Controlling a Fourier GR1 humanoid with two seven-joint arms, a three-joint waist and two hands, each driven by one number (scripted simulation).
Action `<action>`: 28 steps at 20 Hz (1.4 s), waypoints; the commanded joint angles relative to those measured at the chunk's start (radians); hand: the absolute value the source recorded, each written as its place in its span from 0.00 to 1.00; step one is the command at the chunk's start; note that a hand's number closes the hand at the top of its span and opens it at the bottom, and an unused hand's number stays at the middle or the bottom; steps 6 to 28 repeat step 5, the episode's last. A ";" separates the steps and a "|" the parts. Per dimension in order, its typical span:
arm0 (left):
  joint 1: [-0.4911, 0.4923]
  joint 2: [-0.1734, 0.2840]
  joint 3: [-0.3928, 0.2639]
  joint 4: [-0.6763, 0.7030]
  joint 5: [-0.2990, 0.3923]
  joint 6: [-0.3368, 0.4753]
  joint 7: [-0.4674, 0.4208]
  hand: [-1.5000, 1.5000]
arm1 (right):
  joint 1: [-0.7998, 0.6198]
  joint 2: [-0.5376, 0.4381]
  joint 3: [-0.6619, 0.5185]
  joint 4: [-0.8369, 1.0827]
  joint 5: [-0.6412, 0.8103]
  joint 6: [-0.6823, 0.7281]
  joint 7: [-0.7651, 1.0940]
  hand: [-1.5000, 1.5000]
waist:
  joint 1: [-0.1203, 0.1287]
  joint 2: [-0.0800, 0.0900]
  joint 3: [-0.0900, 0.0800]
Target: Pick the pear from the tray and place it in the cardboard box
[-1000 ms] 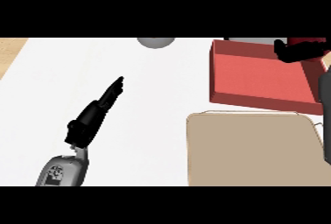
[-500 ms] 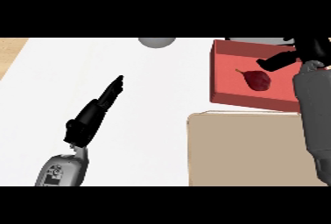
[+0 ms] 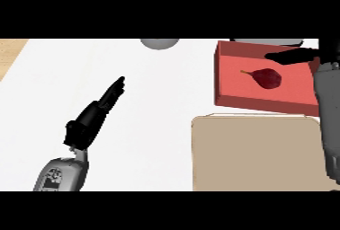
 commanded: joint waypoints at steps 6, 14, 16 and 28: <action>0.013 -0.010 -0.017 -0.021 -0.010 0.003 0.001 0.50 | -0.040 -0.076 -0.233 0.078 -0.277 -0.014 -0.135 0.00 | 0.011 0.002 0.000; 0.013 -0.010 -0.017 -0.021 -0.010 0.003 0.001 0.50 | -0.040 -0.076 -0.233 0.078 -0.277 -0.014 -0.135 0.00 | 0.011 0.002 0.000; 0.013 -0.010 -0.017 -0.021 -0.010 0.003 0.001 0.50 | -0.040 -0.076 -0.233 0.078 -0.277 -0.014 -0.135 0.00 | 0.011 0.002 0.000; 0.013 -0.010 -0.017 -0.021 -0.010 0.003 0.001 0.50 | -0.040 -0.076 -0.233 0.078 -0.277 -0.014 -0.135 0.00 | 0.011 0.002 0.000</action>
